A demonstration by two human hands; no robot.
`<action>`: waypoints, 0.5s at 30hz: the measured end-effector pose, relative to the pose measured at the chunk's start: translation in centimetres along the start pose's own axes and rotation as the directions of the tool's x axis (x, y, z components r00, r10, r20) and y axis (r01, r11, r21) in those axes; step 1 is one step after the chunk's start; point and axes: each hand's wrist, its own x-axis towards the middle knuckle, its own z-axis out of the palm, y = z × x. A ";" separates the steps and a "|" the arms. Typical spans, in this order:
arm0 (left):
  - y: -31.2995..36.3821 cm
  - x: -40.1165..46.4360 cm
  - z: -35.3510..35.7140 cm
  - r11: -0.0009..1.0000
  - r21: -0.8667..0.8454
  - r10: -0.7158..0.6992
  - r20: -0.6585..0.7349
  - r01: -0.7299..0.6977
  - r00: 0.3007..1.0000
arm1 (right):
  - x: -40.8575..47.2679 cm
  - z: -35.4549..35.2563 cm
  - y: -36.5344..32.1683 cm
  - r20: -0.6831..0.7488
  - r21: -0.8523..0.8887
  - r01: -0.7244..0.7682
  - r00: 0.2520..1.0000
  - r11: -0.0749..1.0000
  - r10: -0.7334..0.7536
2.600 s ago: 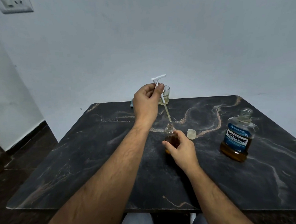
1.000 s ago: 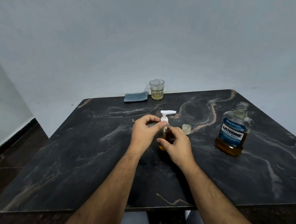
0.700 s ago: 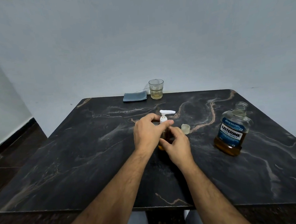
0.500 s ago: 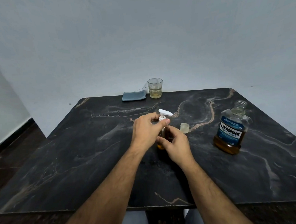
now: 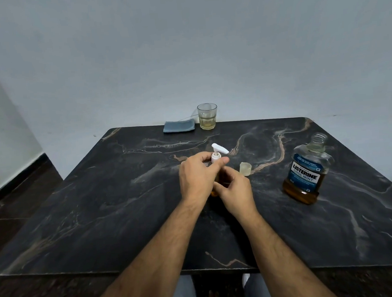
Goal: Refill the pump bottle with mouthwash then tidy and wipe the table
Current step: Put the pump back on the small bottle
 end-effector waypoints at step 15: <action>-1.1 2.9 -1.1 0.988 -0.063 0.155 0.272 -0.143 0.950 | 1.1 -1.0 0.3 0.114 0.098 -0.033 0.993 0.995 0.021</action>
